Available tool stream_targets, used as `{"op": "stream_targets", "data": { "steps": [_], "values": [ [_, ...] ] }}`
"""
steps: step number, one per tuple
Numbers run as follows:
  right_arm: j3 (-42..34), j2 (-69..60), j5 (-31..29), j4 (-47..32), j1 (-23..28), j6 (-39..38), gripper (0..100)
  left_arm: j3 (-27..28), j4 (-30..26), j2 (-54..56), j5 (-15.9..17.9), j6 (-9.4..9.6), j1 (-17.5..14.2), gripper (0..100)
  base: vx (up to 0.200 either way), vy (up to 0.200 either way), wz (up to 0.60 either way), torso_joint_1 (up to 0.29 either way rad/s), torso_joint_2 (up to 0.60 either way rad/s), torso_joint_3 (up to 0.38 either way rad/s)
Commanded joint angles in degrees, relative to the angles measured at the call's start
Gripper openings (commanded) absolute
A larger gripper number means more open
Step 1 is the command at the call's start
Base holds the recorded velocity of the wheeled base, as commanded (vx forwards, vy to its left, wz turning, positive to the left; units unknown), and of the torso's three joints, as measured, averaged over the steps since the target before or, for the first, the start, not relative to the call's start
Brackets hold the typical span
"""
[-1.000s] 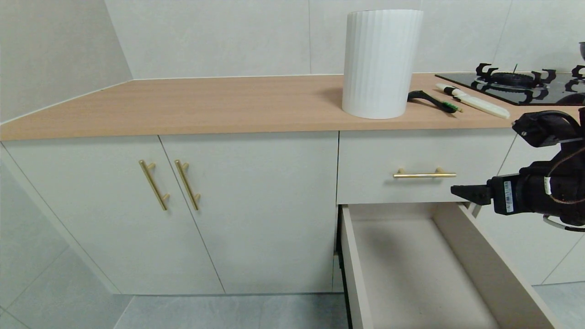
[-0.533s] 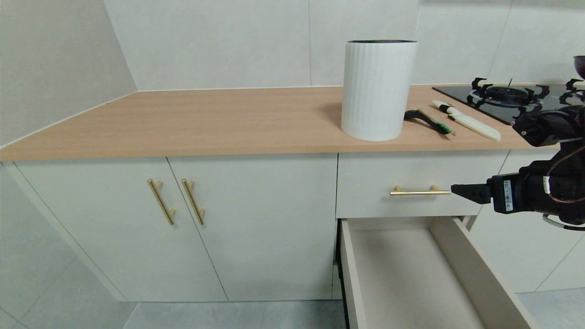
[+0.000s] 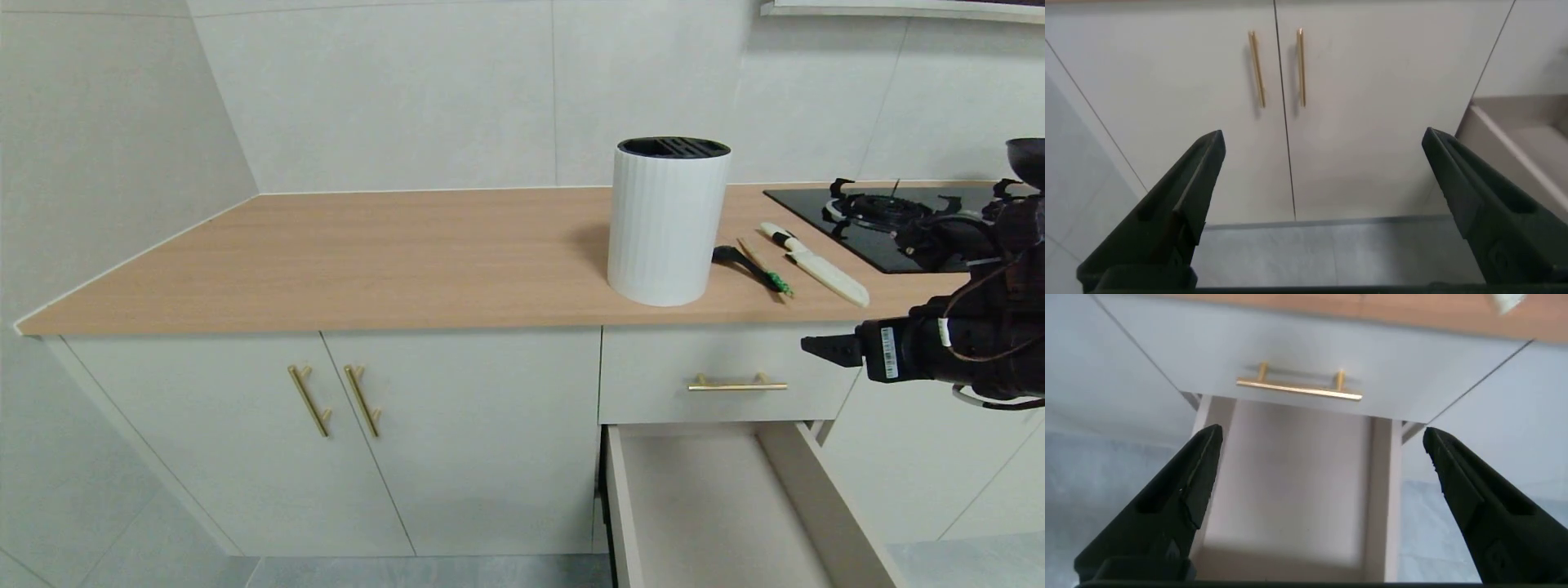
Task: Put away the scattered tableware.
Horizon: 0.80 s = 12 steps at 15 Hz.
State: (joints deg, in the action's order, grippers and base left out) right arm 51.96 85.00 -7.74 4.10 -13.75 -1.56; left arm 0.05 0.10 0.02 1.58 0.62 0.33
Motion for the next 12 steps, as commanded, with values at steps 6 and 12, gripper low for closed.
{"op": "stream_targets", "data": {
  "steps": [6, 12],
  "values": [
    [0.25, 6.23, 0.01, 8.65, 0.22, -0.37, 100, -0.05, -0.1, -0.02, 0.0, -0.01, 0.02, 100, 0.0, 0.0, 0.0, 0.043, -0.11, -0.067],
    [23.1, 13.96, -0.08, -8.31, 1.01, -8.2, 100, -0.05, -0.1, -0.02, 0.0, -0.01, 0.02, 100, 0.0, 0.0, 0.0, 0.0, 0.0, 0.0]
  ]
}}
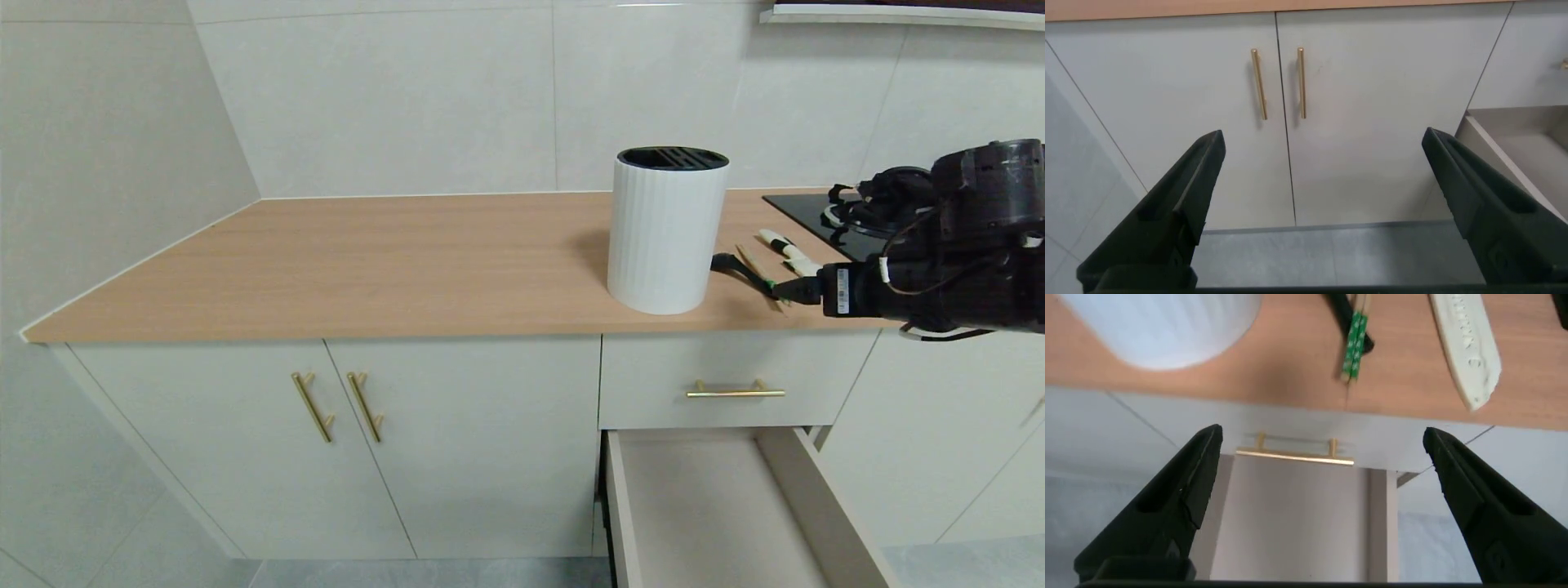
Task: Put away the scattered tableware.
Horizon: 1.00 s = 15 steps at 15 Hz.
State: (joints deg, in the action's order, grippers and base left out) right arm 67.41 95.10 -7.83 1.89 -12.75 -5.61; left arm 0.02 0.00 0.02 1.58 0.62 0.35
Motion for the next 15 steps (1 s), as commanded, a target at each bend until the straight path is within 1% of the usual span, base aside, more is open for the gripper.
{"op": "stream_targets", "data": {
  "steps": [1, 3, 4, 7, 9, 11, 12, 15],
  "values": [
    [11.07, 6.68, -0.44, -9.54, 0.01, -8.28, 100, -0.02, 0.0, -0.02, 0.0, -0.09, 0.0, 100, 0.0, 0.0, 0.0, 0.0, 0.0, 0.0],
    [11.51, 8.26, -2.46, -9.27, 0.01, -8.19, 100, -0.02, 0.0, -0.02, 0.0, -0.01, 0.0, 100, 0.0, 0.0, 0.0, 0.0, 0.0, 0.0],
    [11.69, 8.96, -2.54, -9.1, 0.1, -7.58, 100, -0.02, 0.0, -0.02, 0.0, -0.01, 0.0, 100, 0.0, 0.0, 0.0, 0.0, 0.0, 0.0],
    [11.42, 12.13, -3.69, -2.94, 0.8, -6.61, 100, -0.02, 0.0, -0.02, 0.0, -0.01, 0.0, 100, 0.0, 0.0, 0.0, 0.0, 0.0, 0.0],
    [11.51, 13.09, -4.3, -2.07, 1.15, -6.35, 100, 0.06, 0.0, -0.02, 0.0, -0.01, 0.0, 100, 0.0, 0.0, 0.0, 0.0, 0.0, 0.0],
    [11.69, 16.35, -4.3, 0.4, 2.2, -4.41, 100, -0.02, 0.0, -0.02, 0.0, -0.01, 0.0, 100, 0.0, 0.0, 0.0, 0.0, 0.0, 0.0],
    [11.6, 18.02, -4.39, 3.74, 2.29, -4.24, 100, 0.06, 0.0, -0.02, 0.0, -0.01, 0.0, 100, 0.0, 0.0, 0.0, 0.0, 0.0, 0.0],
    [11.69, 18.9, -4.39, 4.79, 2.38, -4.24, 100, -0.02, 0.0, -0.02, 0.0, -0.01, 0.0, 100, 0.0, 0.0, 0.0, 0.0, 0.0, 0.0]
  ]
}}
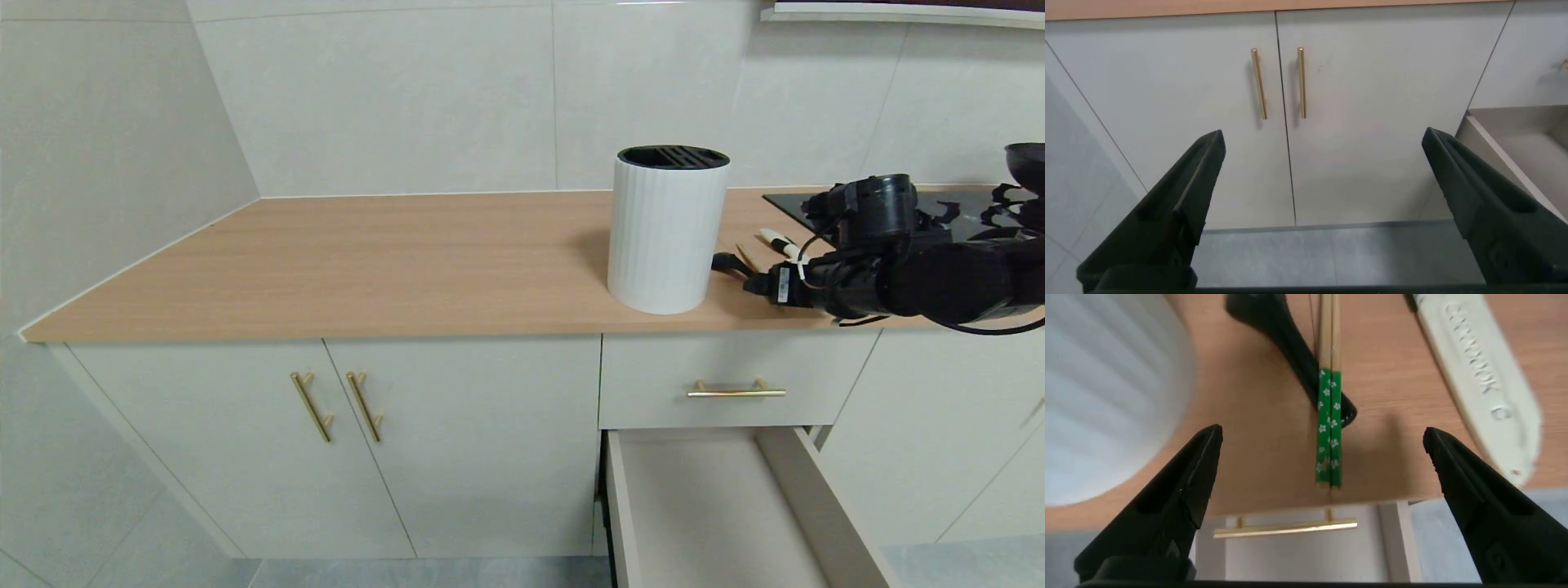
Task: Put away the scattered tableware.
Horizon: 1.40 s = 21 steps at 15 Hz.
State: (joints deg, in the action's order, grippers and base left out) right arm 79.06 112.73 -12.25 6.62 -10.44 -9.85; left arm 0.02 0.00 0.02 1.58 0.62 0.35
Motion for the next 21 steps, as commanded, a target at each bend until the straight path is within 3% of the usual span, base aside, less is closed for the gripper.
{"op": "stream_targets", "data": {
  "steps": [1, 13, 14, 21],
  "values": [
    [0.05, 1.27, 0.03, 0.06, 0.24, 0.01, 100, -0.02, 0.0, -0.02, 0.0, -0.01, 0.0, 100, 0.0, 0.0, 0.0, 0.0, 0.0, 0.0],
    [0.31, 1.88, 0.03, 0.15, 0.59, -0.08, 100, -0.02, 0.0, -0.02, 0.0, -0.01, 0.0, 100, 0.0, 0.0, 0.0, 0.0, 0.0, 0.0],
    [0.31, 1.88, 0.03, 0.15, 0.59, -0.08, 0, -0.02, 0.0, -0.02, 0.0, -0.01, 0.0, 100, 0.0, 0.0, 0.0, 0.0, 0.0, 0.0],
    [0.13, 1.36, 0.03, 0.06, 0.59, -0.08, 0, -0.02, 0.0, -0.02, 0.0, -0.01, 0.0, 100, 0.0, 0.0, 0.0, 0.0, 0.0, 0.0]
  ]
}}
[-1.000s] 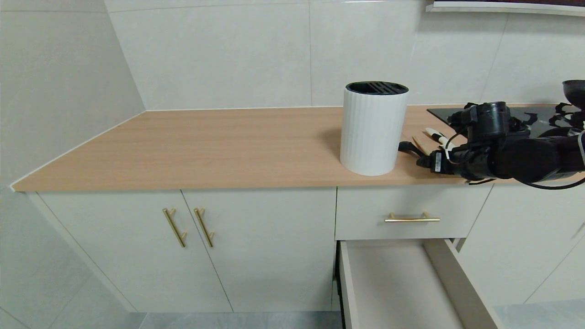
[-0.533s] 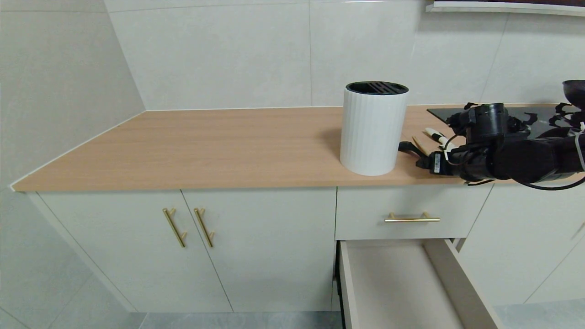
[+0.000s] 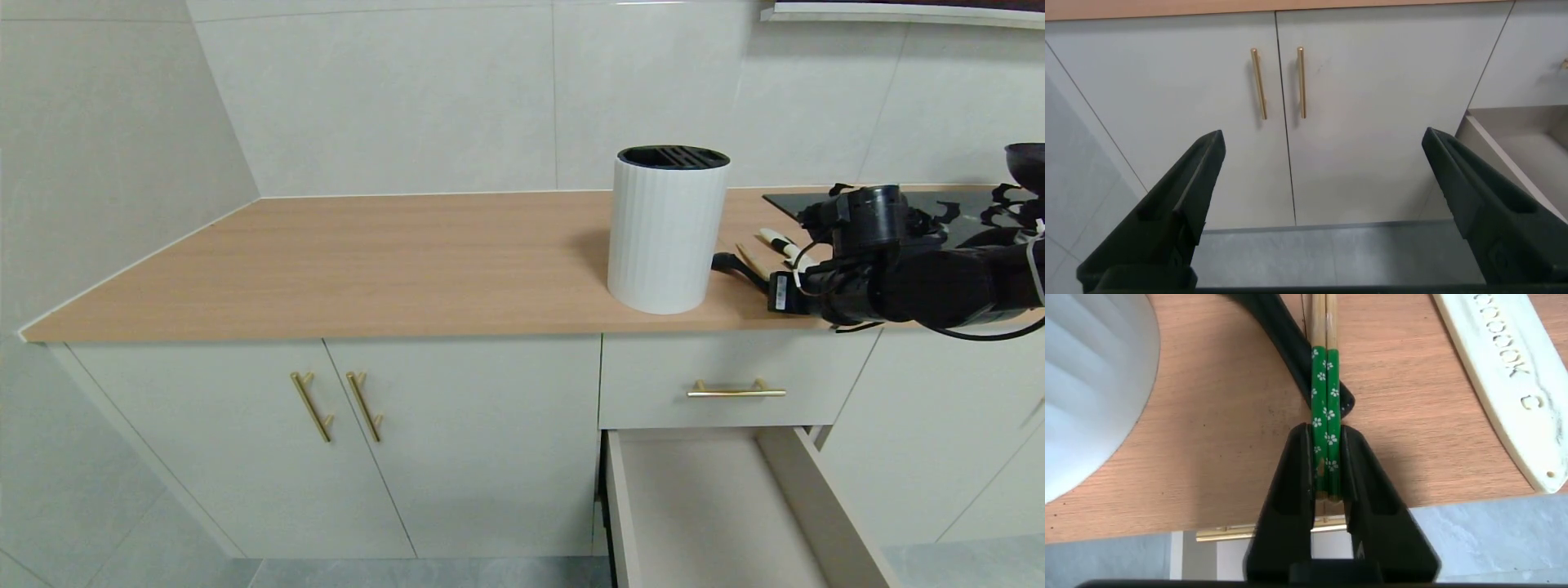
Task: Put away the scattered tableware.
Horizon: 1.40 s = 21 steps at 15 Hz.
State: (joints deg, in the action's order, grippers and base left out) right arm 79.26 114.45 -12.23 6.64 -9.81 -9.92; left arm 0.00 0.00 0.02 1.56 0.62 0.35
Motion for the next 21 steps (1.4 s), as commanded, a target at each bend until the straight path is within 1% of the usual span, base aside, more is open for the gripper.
{"op": "stream_targets", "data": {
  "steps": [1, 4, 6, 7, 10, 11, 12, 13, 14, 15, 16, 19, 21],
  "values": [
    [-0.16, -0.45, 0.01, 0.04, -0.03, -0.01, 0, 0.09, 0.0, -0.02, 0.02, -0.01, 0.0, 100, 0.0, 0.0, 0.0, 0.0, 0.0, 0.0],
    [-0.95, -2.65, -0.25, -0.23, -0.12, -0.27, 0, 0.0, 0.0, -0.02, 0.02, -0.01, 0.0, 100, 0.0, 0.0, 0.0, 0.0, 0.0, 0.0],
    [-3.15, -7.04, -0.25, -0.23, -0.56, -0.18, 0, 0.09, 0.0, -0.02, 0.02, -0.01, 0.0, 100, 0.0, 0.0, 0.0, 0.0, 0.0, 0.0],
    [-4.56, -9.59, -0.25, -0.4, -1.61, -0.18, 0, 0.0, 0.0, -0.02, 0.02, -0.01, 0.0, 100, 0.0, 0.0, 0.0, 0.0, 0.0, 0.0],
    [-10.88, -18.56, -0.25, -1.9, -3.02, -0.18, 0, 0.09, 0.0, -0.02, 0.02, -0.01, 0.0, 100, 0.0, 0.0, 0.0, 0.0, 0.0, 0.0],
    [-14.75, -23.83, -0.08, -2.43, -3.63, -0.18, 0, 0.0, 0.0, -0.02, 0.02, -0.01, 0.0, 100, 0.0, 0.0, 0.0, 0.0, 0.0, 0.0],
    [-16.16, -26.03, -0.08, -2.78, -3.72, -0.18, 0, 0.0, 0.0, -0.02, 0.02, -0.01, 0.0, 100, 0.0, 0.0, 0.0, 0.0, 0.0, 0.0],
    [-19.15, -31.12, 0.36, -5.24, -4.16, -0.18, 0, 0.0, 0.0, -0.02, 0.02, -0.01, 0.0, 100, 0.0, 0.0, 0.0, 0.0, 0.0, 0.0],
    [-20.46, -34.73, 0.54, -8.49, -5.3, -0.18, 0, 0.0, 0.0, -0.02, 0.02, -0.01, 0.0, 100, 0.0, 0.0, 0.0, 0.0, 0.0, 0.0],
    [-20.55, -38.07, 0.71, -14.03, -6.71, -0.27, 0, 0.0, 0.0, -0.02, 0.02, -0.01, 0.0, 100, 0.0, 0.0, 0.0, 0.0, 0.0, 0.0],
    [-20.46, -39.74, 1.59, -17.72, -7.41, -0.45, 0, 0.0, 0.0, -0.02, 0.02, -0.01, 0.0, 100, 0.0, 0.0, 0.0, 0.0, 0.0, 0.0],
    [-20.11, -40.97, 7.31, -23.69, -7.59, -0.1, 0, 0.0, 0.0, -0.02, 0.02, -0.01, 0.0, 100, 0.0, 0.0, 0.0, 0.0, 0.0, 0.0],
    [-20.02, -41.14, 7.83, -26.42, -7.68, 0.96, 0, 0.0, 0.0, -0.02, 0.02, -0.01, 0.0, 100, 0.0, 0.0, 0.0, 0.0, 0.0, 0.0]
  ]
}}
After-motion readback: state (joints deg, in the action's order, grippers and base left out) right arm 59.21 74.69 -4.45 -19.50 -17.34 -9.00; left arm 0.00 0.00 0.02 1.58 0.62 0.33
